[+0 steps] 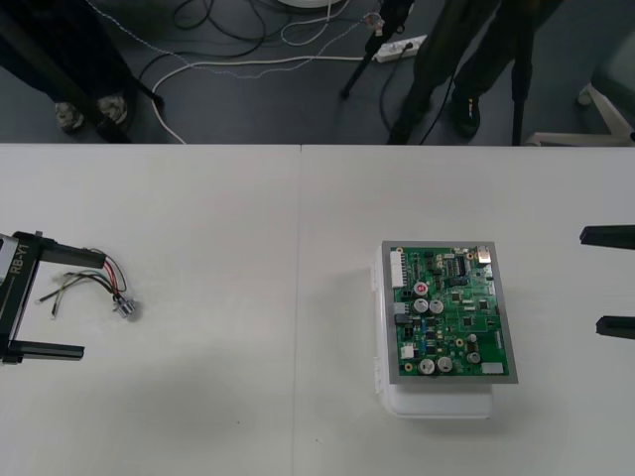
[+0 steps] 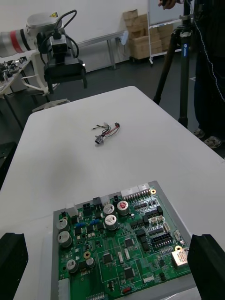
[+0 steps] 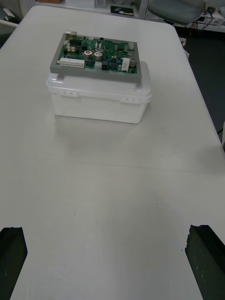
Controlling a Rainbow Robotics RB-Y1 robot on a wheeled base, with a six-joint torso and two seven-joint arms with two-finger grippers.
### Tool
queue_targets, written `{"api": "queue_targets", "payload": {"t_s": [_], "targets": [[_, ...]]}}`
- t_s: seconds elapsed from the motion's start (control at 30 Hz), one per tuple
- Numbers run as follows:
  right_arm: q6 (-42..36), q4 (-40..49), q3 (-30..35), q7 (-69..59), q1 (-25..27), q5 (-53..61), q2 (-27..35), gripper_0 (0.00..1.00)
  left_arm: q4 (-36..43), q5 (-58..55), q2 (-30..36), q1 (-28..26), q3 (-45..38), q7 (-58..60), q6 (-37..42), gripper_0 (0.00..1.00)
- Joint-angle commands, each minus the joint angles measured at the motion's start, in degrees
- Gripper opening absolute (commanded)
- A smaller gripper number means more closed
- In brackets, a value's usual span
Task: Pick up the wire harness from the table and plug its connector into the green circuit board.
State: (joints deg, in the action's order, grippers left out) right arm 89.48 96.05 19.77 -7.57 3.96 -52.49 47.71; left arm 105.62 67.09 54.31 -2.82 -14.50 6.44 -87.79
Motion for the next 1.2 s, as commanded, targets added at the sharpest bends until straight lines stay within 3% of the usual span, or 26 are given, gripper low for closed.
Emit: {"api": "queue_targets", "payload": {"t_s": [0.03,0.33,0.63,1.2], "targets": [[0.52,-1.74,2.47,3.97,-1.41,2.57,2.21,1.00,0.90,0.23,-0.61,1.59,-1.23,-3.27,-2.21,1.00],[0.52,-2.71,2.55,12.58,-1.33,2.83,2.12,1.00,-0.15,1.29,-4.04,-1.66,1.67,-3.19,-2.21,1.00],[0.52,-1.66,-0.35,12.23,-1.06,5.38,2.12,1.00,-0.15,1.73,-0.34,-0.43,1.67,-4.15,-2.21,1.00],[0.52,4.23,-4.30,12.49,1.40,8.37,2.04,1.00,-0.15,12.71,6.69,1.59,1.67,-7.84,-2.21,1.00]]}}
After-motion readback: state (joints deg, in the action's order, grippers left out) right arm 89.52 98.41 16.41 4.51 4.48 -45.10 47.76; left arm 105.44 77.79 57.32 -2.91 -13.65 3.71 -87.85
